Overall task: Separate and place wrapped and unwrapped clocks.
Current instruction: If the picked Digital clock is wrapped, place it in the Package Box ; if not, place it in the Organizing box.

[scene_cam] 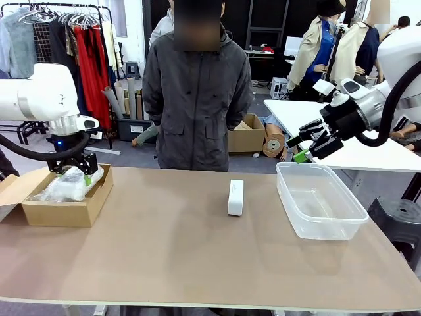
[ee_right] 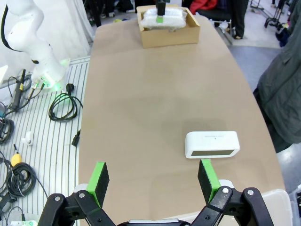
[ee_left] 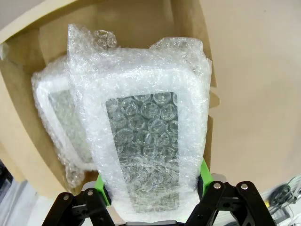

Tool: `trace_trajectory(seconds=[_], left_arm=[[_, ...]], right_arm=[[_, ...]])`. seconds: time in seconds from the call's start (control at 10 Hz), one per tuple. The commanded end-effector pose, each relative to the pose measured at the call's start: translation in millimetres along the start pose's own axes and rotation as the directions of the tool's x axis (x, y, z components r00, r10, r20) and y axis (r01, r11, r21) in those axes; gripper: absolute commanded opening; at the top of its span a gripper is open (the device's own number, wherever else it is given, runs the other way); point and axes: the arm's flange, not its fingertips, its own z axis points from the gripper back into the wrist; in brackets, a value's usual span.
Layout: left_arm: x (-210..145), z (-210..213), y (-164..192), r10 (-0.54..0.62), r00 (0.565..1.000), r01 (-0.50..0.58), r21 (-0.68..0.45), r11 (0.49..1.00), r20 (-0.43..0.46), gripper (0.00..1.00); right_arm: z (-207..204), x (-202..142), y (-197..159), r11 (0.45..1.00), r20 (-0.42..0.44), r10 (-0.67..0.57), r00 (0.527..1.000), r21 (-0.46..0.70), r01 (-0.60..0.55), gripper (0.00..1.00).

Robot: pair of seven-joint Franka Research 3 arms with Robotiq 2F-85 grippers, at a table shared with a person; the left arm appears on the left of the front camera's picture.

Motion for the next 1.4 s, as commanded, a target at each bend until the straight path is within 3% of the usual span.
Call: trace_trajectory(seconds=[0.0, 0.6, 1.1, 1.2, 1.3], left_arm=[[6, -1, 7, -0.021, 1.000, 0.021, -0.015, 1.000, 0.017, 0.00], [16, -33, 0, 0.011, 1.000, -0.010, -0.067, 0.998, 0.008, 0.00], [16, -34, 0, 0.020, 1.000, -0.019, -0.057, 0.998, 0.006, 0.93], [14, -29, -1, 0.019, 1.000, -0.018, -0.050, 0.999, 0.016, 1.00], [12, -25, -4, 0.015, 0.999, -0.014, -0.044, 0.999, 0.032, 1.00]], right_arm=[[0, 0, 1, 1.000, 0.001, 0.004, 1.000, 0.001, -0.004, 1.00], [0, 0, 1, 1.000, 0.001, 0.004, 1.000, 0.001, -0.004, 1.00], [0, 0, 1, 1.000, 0.001, 0.004, 1.000, 0.001, -0.004, 1.00], [0, 0, 1, 1.000, 0.001, 0.004, 1.000, 0.001, -0.004, 1.00], [0, 0, 1, 1.000, 0.001, 0.004, 1.000, 0.001, -0.004, 1.00]])
